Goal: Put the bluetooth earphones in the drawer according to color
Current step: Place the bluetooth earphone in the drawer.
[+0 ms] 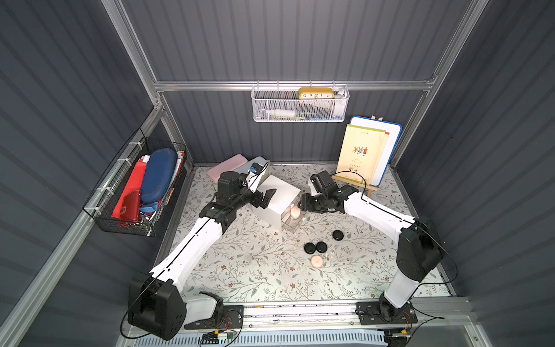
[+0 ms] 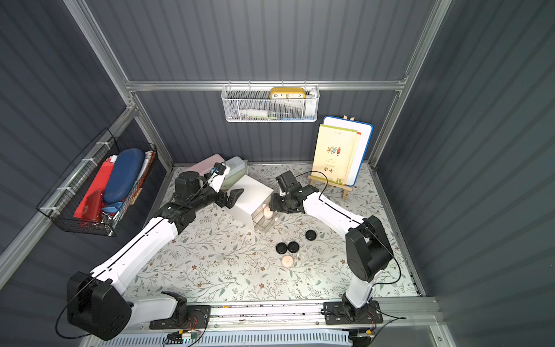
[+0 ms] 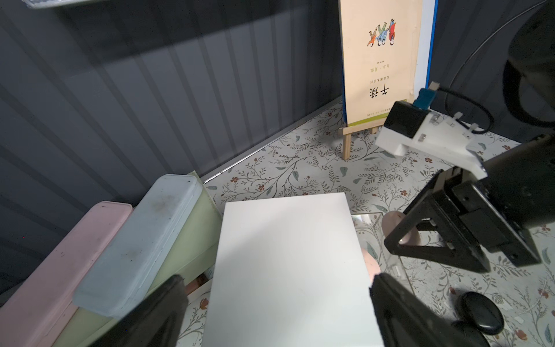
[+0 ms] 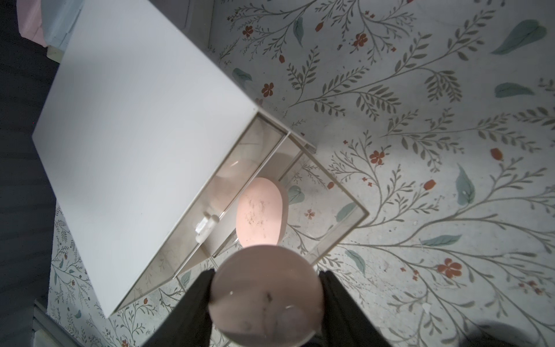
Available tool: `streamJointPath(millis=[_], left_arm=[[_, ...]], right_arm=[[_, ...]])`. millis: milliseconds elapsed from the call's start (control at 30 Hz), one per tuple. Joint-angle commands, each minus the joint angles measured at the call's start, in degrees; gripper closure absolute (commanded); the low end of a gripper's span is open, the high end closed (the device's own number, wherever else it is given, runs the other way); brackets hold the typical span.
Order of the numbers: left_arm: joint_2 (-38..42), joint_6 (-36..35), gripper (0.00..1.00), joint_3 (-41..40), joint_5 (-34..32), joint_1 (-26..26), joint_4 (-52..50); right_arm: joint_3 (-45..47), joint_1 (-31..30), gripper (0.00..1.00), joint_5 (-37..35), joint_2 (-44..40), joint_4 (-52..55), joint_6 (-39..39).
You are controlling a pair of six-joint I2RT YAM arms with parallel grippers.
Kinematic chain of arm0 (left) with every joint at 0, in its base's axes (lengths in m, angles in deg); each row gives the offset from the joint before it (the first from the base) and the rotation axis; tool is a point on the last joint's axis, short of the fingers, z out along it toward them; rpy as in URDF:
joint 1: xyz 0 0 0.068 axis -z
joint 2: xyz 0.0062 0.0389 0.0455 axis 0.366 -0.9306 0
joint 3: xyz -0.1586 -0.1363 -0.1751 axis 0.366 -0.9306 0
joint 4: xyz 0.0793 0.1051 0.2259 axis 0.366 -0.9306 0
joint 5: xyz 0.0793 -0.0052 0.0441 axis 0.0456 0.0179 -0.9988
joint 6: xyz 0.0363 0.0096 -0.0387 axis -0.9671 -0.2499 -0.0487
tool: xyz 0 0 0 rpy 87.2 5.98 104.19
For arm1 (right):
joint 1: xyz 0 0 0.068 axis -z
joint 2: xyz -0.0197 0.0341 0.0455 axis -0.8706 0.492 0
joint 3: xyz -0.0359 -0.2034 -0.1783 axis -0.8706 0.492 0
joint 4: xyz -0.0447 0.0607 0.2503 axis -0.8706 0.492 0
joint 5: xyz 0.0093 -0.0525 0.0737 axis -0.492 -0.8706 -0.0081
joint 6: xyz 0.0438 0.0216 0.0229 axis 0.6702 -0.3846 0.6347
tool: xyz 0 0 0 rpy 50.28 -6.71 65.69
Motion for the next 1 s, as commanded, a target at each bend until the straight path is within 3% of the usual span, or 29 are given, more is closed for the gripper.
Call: streamJointPath(millis=[0, 433, 967], left_arm=[[0.1, 1.0, 0.01, -0.6, 0.6, -0.4, 0.6], [0.1, 1.1, 0.01, -0.8, 0.5, -0.6, 0.7], [-0.4, 1.0, 0.0, -0.5, 0.8, -0.6, 0.6]], right_arm=[[-0.7, -0.3, 1.0, 0.4, 1.6, -0.9, 0.6], [-0.9, -0.3, 0.99, 0.3, 3.8, -1.4, 1.5], [-2.6, -0.3, 0.47, 0.1, 5.0, -2.1, 1.1]])
